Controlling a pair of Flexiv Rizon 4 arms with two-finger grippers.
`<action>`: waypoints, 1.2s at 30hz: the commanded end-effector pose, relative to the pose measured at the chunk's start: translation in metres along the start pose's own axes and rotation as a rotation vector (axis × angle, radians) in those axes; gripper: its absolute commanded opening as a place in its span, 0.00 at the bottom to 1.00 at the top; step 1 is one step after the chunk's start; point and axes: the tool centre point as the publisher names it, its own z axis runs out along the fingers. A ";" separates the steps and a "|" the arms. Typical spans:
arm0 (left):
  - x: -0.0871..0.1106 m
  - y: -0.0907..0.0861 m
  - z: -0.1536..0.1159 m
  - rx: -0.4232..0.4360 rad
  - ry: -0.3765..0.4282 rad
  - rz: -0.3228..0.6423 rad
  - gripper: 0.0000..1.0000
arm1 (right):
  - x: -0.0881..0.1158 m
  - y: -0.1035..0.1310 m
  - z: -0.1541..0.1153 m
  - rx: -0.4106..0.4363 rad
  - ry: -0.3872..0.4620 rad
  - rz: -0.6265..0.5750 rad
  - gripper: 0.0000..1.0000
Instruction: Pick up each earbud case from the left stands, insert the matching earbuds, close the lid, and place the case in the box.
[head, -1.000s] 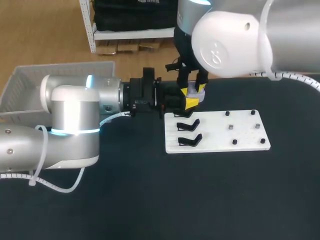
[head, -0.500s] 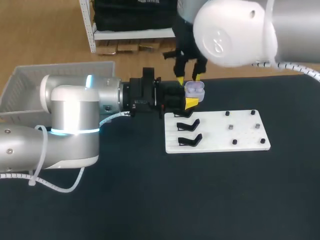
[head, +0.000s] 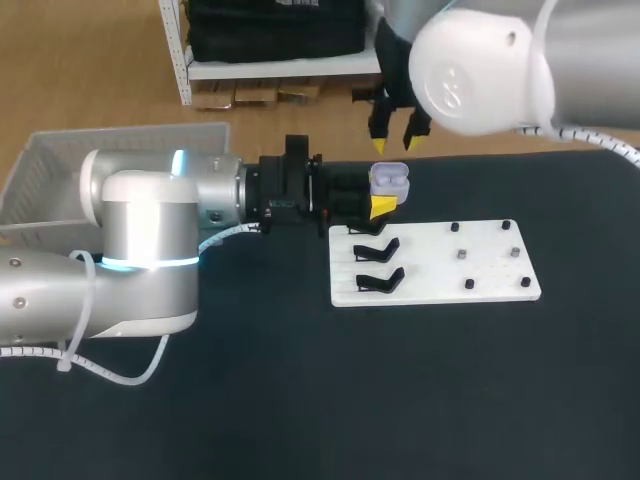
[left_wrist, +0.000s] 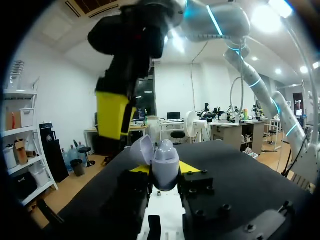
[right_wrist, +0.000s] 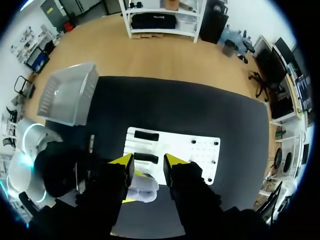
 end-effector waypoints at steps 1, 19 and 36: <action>0.001 -0.002 0.000 -0.007 -0.007 0.005 0.00 | -0.001 0.001 0.011 0.014 0.030 0.000 0.36; 0.001 -0.002 0.000 -0.007 -0.007 0.005 0.00 | 0.034 -0.002 0.005 0.006 0.056 0.013 0.36; -0.009 0.006 -0.021 -0.031 -0.020 0.023 0.00 | 0.033 -0.039 -0.017 -0.107 -0.126 0.211 1.00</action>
